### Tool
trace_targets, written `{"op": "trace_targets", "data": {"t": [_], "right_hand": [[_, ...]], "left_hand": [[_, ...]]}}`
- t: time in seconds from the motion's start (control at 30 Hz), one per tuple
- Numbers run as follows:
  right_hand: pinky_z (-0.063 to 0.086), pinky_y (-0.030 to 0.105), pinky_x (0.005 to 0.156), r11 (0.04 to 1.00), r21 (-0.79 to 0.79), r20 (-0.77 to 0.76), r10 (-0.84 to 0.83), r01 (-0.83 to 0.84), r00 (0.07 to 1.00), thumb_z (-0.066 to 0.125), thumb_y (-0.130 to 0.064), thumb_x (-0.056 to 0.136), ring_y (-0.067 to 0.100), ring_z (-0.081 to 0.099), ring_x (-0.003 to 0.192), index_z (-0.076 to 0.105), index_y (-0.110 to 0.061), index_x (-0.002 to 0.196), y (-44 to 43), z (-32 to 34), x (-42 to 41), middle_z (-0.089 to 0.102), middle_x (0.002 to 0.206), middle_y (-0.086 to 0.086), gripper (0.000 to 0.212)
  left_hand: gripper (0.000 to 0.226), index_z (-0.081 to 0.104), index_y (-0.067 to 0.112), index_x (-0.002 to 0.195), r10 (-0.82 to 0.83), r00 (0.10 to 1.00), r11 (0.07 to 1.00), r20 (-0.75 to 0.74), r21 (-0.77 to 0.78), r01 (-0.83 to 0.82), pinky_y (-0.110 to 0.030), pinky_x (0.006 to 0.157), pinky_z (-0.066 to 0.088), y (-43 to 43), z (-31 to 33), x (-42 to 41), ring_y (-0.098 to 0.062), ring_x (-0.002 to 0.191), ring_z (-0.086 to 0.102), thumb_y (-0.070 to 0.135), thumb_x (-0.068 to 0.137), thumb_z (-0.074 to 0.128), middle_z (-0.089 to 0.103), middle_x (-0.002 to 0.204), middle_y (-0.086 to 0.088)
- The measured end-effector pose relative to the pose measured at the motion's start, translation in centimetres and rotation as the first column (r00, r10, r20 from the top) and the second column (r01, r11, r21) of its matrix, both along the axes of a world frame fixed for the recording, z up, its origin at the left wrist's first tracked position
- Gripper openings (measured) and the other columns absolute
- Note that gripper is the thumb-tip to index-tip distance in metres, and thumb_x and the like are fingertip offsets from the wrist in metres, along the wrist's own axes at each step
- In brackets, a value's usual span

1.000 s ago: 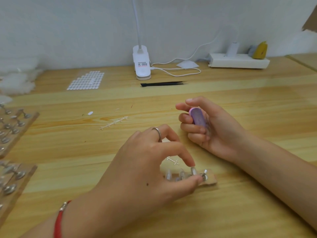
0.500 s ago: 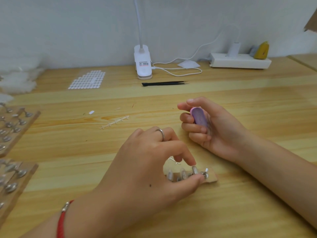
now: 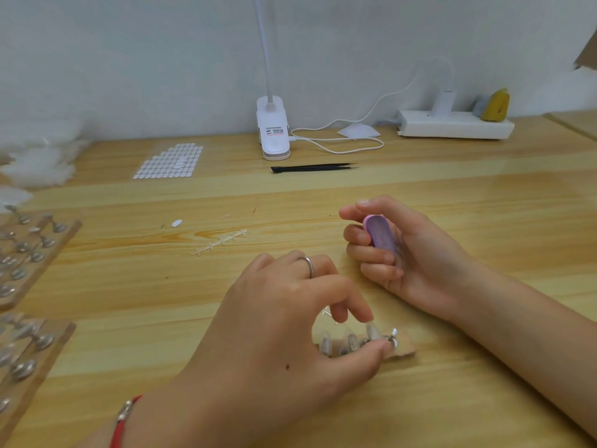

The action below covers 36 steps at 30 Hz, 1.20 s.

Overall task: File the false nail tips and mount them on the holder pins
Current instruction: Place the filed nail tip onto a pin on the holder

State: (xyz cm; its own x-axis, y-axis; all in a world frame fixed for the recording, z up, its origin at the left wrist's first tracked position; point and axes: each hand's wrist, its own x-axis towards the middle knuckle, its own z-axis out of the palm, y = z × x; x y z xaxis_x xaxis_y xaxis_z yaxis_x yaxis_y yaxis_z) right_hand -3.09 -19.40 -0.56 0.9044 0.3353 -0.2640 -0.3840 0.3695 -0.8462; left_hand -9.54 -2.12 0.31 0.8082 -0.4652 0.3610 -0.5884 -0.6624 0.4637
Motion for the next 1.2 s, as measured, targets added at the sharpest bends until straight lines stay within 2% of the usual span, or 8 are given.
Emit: {"op": "trace_targets", "data": {"t": [0.23, 0.43, 0.67, 0.73, 0.83, 0.93, 1.07, 1.2], "right_hand": [[0.014, 0.016, 0.035, 1.0, -0.008, 0.005, -0.001, 0.001, 1.0, 0.063, -0.026, 0.074, 0.005, 0.022, 0.045, 0.069, -0.015, 0.077, 0.0, 0.0, 0.0, 0.041, 0.062, -0.003, 0.014], [0.013, 0.016, 0.035, 1.0, -0.009, 0.006, -0.002, 0.002, 1.0, 0.063, -0.026, 0.075, 0.005, 0.022, 0.045, 0.071, -0.015, 0.074, 0.0, 0.0, 0.0, 0.041, 0.062, -0.003, 0.013], [0.015, 0.015, 0.033, 1.0, -0.025, 0.009, -0.005, 0.005, 1.0, 0.061, -0.026, 0.076, 0.005, 0.023, 0.044, 0.063, -0.012, 0.086, 0.1, -0.1, 0.0, 0.041, 0.061, -0.003, 0.017], [0.015, 0.015, 0.033, 1.0, -0.019, 0.007, -0.009, 0.009, 1.0, 0.061, -0.025, 0.075, 0.005, 0.023, 0.043, 0.063, -0.012, 0.087, 0.1, -0.2, 0.0, 0.041, 0.061, -0.003, 0.018], [0.016, 0.016, 0.033, 1.0, 0.0, 0.002, -0.022, 0.022, 1.0, 0.064, -0.025, 0.072, 0.006, 0.023, 0.044, 0.065, -0.012, 0.085, 0.1, -0.2, 0.1, 0.041, 0.062, -0.002, 0.019], [0.017, 0.015, 0.032, 0.999, 0.009, -0.023, -0.033, 0.033, 0.999, 0.065, -0.024, 0.071, 0.006, 0.024, 0.044, 0.063, -0.011, 0.088, 0.0, 0.0, 0.1, 0.041, 0.062, -0.001, 0.021], [0.014, 0.016, 0.034, 0.997, 0.036, -0.054, -0.063, 0.065, 0.997, 0.064, -0.023, 0.073, 0.006, 0.022, 0.045, 0.062, -0.011, 0.086, 0.0, 0.2, -0.1, 0.041, 0.062, -0.001, 0.018], [0.014, 0.016, 0.035, 0.997, 0.036, -0.056, -0.062, 0.065, 0.996, 0.063, -0.022, 0.074, 0.006, 0.022, 0.046, 0.06, -0.01, 0.088, 0.0, 0.2, -0.2, 0.04, 0.062, -0.001, 0.018]], "left_hand": [[0.026, 0.062, 0.041, 0.075, -0.015, 1.0, 1.0, -0.025, 0.021, 0.016, -0.018, 0.068, 0.033, 0.1, -0.2, 0.1, 0.003, 0.066, 0.043, 0.065, 0.068, 0.056, 0.049, 0.064, 0.016], [0.026, 0.062, 0.042, 0.076, 0.004, 1.0, 0.999, -0.009, 0.052, -0.003, -0.015, 0.062, 0.032, 0.1, -0.4, 0.0, 0.007, 0.077, 0.041, 0.067, 0.068, 0.056, 0.05, 0.069, 0.019], [0.024, 0.061, 0.039, 0.075, -0.026, 0.999, 0.993, 0.03, 0.119, 0.022, -0.017, 0.066, 0.035, -0.3, -0.3, -0.2, 0.003, 0.064, 0.042, 0.061, 0.071, 0.053, 0.049, 0.069, 0.018], [0.032, 0.061, 0.04, 0.078, -0.011, 1.0, 0.991, -0.007, 0.132, 0.012, -0.014, 0.067, 0.032, -0.3, 0.1, -0.3, 0.005, 0.068, 0.043, 0.069, 0.069, 0.049, 0.05, 0.073, 0.018], [0.047, 0.058, 0.049, 0.091, 0.036, 0.982, 0.998, -0.185, -0.044, -0.044, -0.016, 0.066, 0.032, 0.4, 1.4, 0.6, 0.0, 0.079, 0.048, 0.083, 0.065, 0.039, 0.052, 0.083, 0.016], [0.025, 0.063, 0.045, 0.091, 0.059, 0.96, 0.969, -0.274, -0.216, -0.121, -0.014, 0.06, 0.035, 2.2, 1.5, 3.2, -0.009, 0.07, 0.049, 0.059, 0.072, 0.053, 0.055, 0.08, 0.013], [0.034, 0.058, 0.055, 0.102, 0.086, 0.964, 0.985, -0.25, 0.165, -0.046, -0.019, 0.089, 0.029, 4.4, 0.0, 5.0, 0.009, 0.099, 0.042, 0.058, 0.068, 0.06, 0.048, 0.099, 0.023], [0.038, 0.056, 0.061, 0.101, 0.017, 0.98, 0.979, -0.201, 0.204, 0.025, -0.017, 0.097, 0.014, 5.0, -0.7, 5.5, 0.02, 0.109, 0.024, 0.065, 0.063, 0.052, 0.044, 0.101, 0.027]]}}
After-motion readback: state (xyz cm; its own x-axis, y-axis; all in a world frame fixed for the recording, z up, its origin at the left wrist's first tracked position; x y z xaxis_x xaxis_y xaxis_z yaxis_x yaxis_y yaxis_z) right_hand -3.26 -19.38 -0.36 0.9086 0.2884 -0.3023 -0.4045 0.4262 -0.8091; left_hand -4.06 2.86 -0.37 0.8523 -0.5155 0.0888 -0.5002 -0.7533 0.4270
